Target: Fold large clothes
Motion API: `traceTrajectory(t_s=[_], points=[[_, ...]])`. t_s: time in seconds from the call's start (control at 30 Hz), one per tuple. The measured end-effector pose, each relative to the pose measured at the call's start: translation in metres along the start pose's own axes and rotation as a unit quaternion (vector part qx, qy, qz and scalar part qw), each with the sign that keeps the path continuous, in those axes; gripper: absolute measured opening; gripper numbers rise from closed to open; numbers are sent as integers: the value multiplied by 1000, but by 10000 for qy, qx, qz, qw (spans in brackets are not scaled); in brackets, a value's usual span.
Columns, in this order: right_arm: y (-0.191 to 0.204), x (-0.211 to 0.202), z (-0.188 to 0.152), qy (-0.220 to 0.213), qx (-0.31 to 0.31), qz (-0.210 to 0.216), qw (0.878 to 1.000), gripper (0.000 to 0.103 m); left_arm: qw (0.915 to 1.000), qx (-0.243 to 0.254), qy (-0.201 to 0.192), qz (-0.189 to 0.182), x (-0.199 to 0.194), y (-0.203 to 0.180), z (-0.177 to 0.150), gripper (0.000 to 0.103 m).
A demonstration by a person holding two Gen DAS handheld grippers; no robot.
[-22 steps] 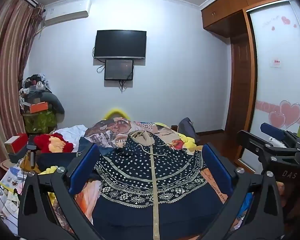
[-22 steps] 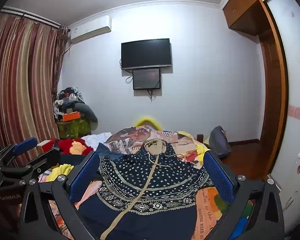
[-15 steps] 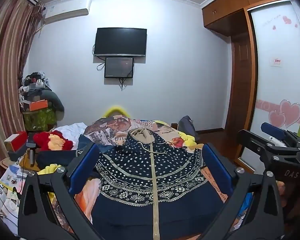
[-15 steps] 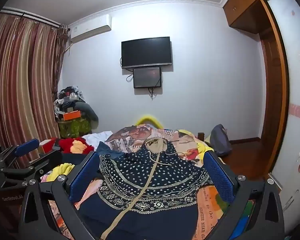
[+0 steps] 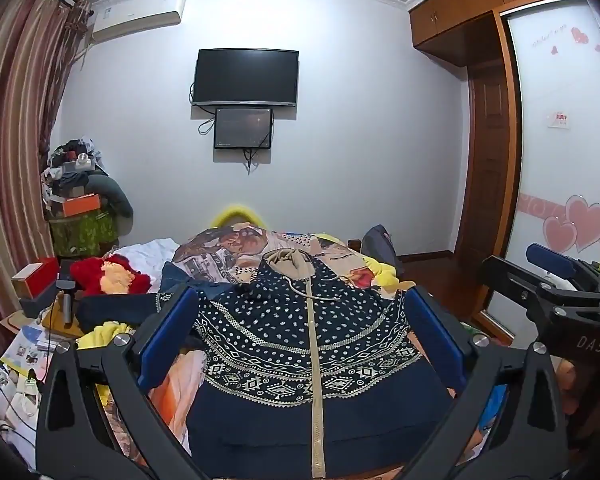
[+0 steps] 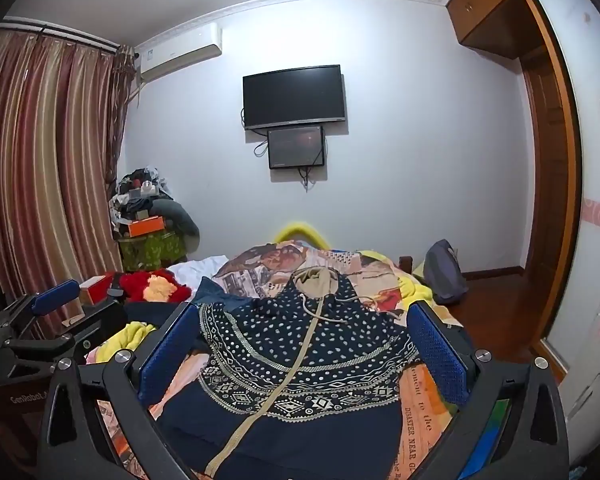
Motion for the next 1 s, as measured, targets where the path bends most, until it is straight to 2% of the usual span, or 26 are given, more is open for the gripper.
traceTrajectory(t_s=[1.0], points=[[1, 1, -1, 57, 24, -6, 10000, 103, 9999, -88, 125, 2, 10, 4, 0, 103]])
Point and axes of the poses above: each gripper's, at about its wrist camera, not at the fingertips, and x roughly the way its jaws point, y to its left, z to its top, the point moved 3 cm from there along x, roughly the way its jaws point, and after that the axes turned 3 degrees about -x, right-handed, at the moved point
